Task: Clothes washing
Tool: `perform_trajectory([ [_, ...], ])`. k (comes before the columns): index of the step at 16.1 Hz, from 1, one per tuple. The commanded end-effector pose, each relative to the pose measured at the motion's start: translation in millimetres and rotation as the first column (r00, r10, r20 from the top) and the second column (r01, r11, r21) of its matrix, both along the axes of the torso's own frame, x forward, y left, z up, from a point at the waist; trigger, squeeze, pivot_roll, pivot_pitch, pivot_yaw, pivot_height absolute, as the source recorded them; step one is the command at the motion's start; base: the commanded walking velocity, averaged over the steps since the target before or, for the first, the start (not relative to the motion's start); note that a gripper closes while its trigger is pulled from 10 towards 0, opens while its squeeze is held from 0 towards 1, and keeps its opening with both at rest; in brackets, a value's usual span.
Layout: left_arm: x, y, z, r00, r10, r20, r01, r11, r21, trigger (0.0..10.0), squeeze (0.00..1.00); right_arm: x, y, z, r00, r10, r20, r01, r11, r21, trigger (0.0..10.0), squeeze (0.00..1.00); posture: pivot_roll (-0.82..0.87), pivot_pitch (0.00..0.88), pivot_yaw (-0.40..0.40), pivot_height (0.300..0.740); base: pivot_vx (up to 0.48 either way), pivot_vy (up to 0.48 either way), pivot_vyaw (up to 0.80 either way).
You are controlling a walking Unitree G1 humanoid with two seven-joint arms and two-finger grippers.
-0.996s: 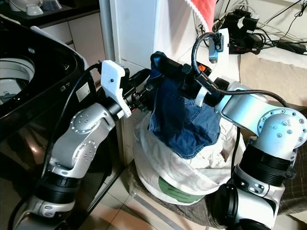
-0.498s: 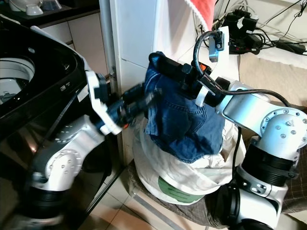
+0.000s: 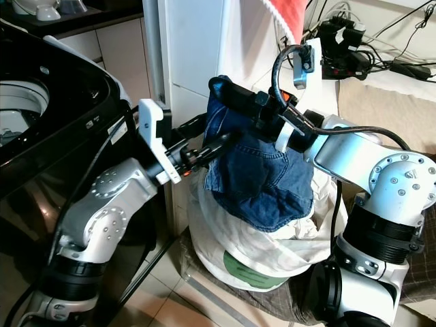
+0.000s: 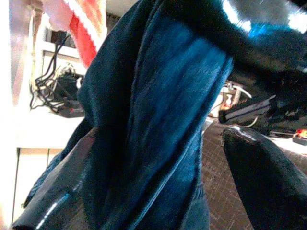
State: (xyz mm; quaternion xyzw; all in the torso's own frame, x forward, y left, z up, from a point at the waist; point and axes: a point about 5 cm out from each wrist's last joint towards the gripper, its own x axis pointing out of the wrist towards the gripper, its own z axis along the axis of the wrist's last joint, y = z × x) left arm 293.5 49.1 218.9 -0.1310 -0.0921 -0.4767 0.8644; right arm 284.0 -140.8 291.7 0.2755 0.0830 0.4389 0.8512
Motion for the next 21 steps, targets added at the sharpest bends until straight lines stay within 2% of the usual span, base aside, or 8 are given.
perform_trajectory([
  [1,3.4,-2.7,4,1.0,0.021,0.004,-0.021,1.0,0.008,10.0,0.0,-4.2,1.1,3,1.0,0.013,0.023,-0.014,1.0,0.013,0.0,0.0,-0.06,0.0,-0.079,0.74,0.0,0.0,0.0],
  [3,8.8,-0.7,1,0.997,0.077,-0.001,-0.077,0.996,0.044,10.0,0.0,-5.1,1.5,3,1.0,0.012,0.021,-0.013,1.0,0.013,0.0,0.0,-0.06,0.0,-0.075,0.74,0.0,0.0,0.0],
  [4,10.9,2.4,-1,0.995,0.092,-0.026,-0.09,0.995,0.047,0.0,0.0,-5.2,1.3,2,1.0,0.01,0.02,-0.011,1.0,0.015,0.0,0.0,-0.06,0.0,-0.073,0.74,0.0,0.0,0.0],
  [6,13.5,6.6,-1,0.992,0.12,-0.033,-0.118,0.991,0.064,0.0,0.0,-5.1,0.9,2,1.0,0.007,0.018,-0.008,1.0,0.016,0.0,0.0,-0.06,0.0,-0.074,0.74,0.0,0.0,0.0],
  [8,16.1,10.8,0,0.987,0.158,0.003,-0.157,0.98,0.119,0.0,0.0,-5.2,0.8,1,1.0,0.004,0.014,-0.004,1.0,0.019,0.0,0.0,-0.05,0.0,-0.073,0.74,0.0,0.0,0.0],
  [12,15.9,13.9,-2,0.986,0.166,-0.02,-0.162,0.979,0.126,0.0,0.0,-5.2,1.3,0,1.0,-0.001,0.009,0.001,1.0,0.022,0.0,0.0,-0.05,0.0,-0.069,0.74,0.0,0.0,0.0],
  [17,15.6,17.4,-2,0.988,0.156,0.019,-0.157,0.978,0.137,0.0,0.0,-6.4,1.1,-2,1.0,-0.008,0.006,0.008,1.0,0.021,0.0,0.0,-0.05,0.0,-0.063,0.74,0.0,0.0,0.0],
  [21,18.4,21.4,0,0.982,0.189,0.02,-0.19,0.974,0.127,0.0,0.0,-7.0,-0.9,-3,1.0,-0.02,0.003,0.02,1.0,0.017,0.0,0.0,-0.04,0.0,-0.06,0.74,0.0,0.0,0.0],
])
